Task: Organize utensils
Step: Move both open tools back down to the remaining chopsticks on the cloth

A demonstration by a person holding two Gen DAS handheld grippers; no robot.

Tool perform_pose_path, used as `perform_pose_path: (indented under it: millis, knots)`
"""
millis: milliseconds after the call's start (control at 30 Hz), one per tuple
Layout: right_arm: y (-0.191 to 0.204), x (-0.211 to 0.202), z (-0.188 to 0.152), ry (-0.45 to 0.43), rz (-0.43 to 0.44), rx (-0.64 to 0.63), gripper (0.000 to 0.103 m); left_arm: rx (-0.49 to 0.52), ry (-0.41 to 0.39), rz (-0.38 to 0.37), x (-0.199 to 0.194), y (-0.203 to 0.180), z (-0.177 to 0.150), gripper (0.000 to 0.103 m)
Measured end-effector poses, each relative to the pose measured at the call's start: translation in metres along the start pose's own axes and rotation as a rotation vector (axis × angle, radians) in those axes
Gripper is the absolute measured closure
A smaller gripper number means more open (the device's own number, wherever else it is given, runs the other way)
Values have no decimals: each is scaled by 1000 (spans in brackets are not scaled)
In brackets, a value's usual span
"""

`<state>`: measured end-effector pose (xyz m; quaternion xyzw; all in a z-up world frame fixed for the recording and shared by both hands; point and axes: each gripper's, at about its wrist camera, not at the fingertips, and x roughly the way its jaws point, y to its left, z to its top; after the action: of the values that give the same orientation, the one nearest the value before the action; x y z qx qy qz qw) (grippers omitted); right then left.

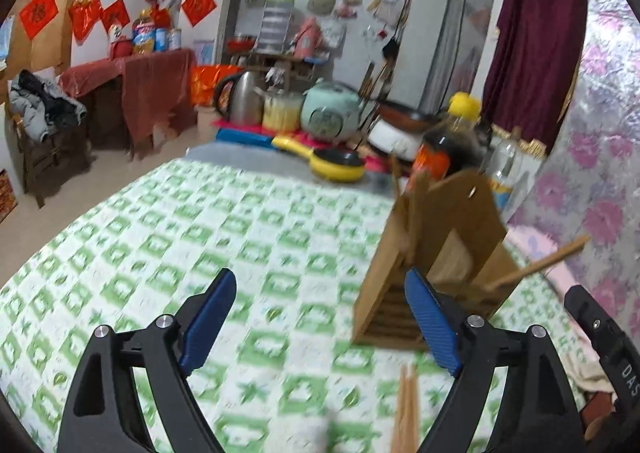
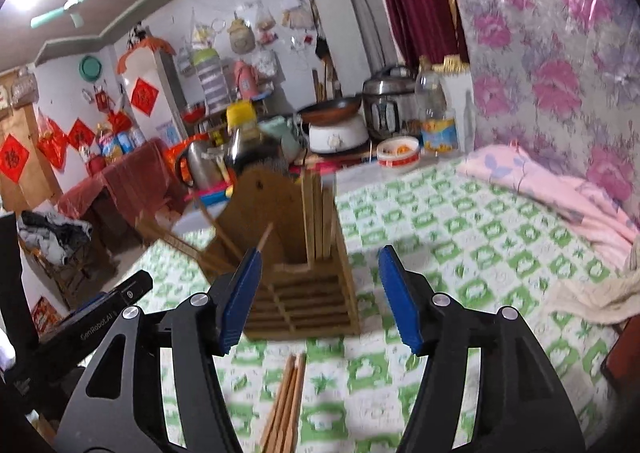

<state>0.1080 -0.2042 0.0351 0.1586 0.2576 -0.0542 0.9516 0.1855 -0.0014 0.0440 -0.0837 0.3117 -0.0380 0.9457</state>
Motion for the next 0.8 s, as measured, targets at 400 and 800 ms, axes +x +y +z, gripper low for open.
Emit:
perform_pose_path:
  millis: [400, 800]
  knots:
    - [6, 53, -74, 490, 15, -97, 35, 133, 296, 17, 27, 0, -58, 15]
    - [22, 59, -99, 587, 20, -197, 39, 110, 388, 59, 44, 12, -67, 15]
